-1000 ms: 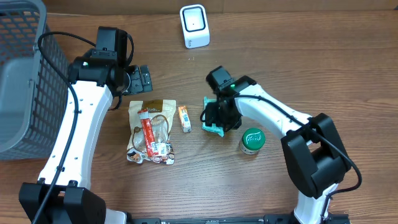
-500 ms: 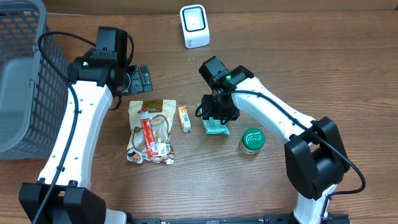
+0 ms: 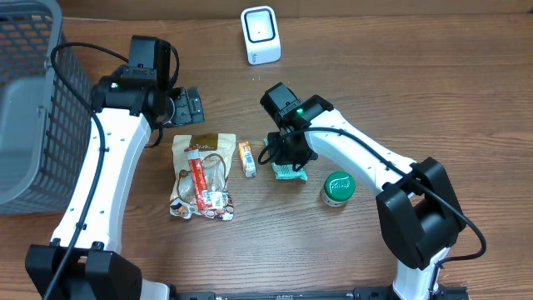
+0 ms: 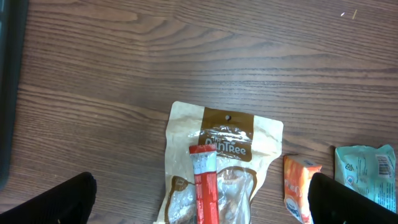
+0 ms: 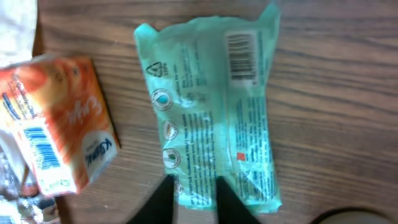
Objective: Scan the item barcode
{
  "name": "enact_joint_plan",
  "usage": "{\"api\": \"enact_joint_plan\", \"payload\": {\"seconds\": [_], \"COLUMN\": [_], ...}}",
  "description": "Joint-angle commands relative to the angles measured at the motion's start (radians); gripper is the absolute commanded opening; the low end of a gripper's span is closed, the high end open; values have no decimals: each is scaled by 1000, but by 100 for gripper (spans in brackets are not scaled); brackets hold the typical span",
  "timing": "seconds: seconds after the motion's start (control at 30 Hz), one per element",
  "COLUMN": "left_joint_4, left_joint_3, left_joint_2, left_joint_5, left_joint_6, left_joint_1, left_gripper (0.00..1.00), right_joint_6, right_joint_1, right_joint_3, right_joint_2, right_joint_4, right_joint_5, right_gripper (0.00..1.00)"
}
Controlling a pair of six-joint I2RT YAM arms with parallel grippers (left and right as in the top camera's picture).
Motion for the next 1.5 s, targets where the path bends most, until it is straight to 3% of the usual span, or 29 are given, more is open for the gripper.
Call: {"api": "enact_joint_plan", "payload": {"seconds": [0.0, 0.53, 0.57, 0.63, 0.8, 1.1, 1.27, 1.47], "left_joint_4": [1, 1, 1, 1, 1, 1, 1, 1], "left_joint_3": [18, 18, 18, 18, 18, 18, 18, 18], "left_joint_2": [5, 5, 5, 5, 5, 5, 5, 5], "left_joint_5": [5, 5, 5, 5, 5, 5, 5, 5], "left_joint_6": [-14, -14, -14, -14, -14, -14, -14, -14], "left_joint_1": [-7, -7, -7, -7, -7, -7, -7, -7], "left_gripper": [100, 100, 100, 100, 100, 100, 100, 100], "right_joint_6": [-9, -25, -25, -23, -23, -26, -26, -26], "right_joint_1": [5, 6, 6, 6, 4, -2, -9, 1], "right_joint_3": [-6, -153, -162, -170, -167, 11, 148, 159], "right_joint_2": [-15, 12, 24, 57, 93, 84, 76, 83], "right_joint_4": [2, 89, 96, 101, 100, -5, -93, -69], "right_joint_5": [22, -18, -29, -49, -85, -76, -76, -49], "right_gripper": [15, 20, 22, 37, 47, 61, 61, 57]}}
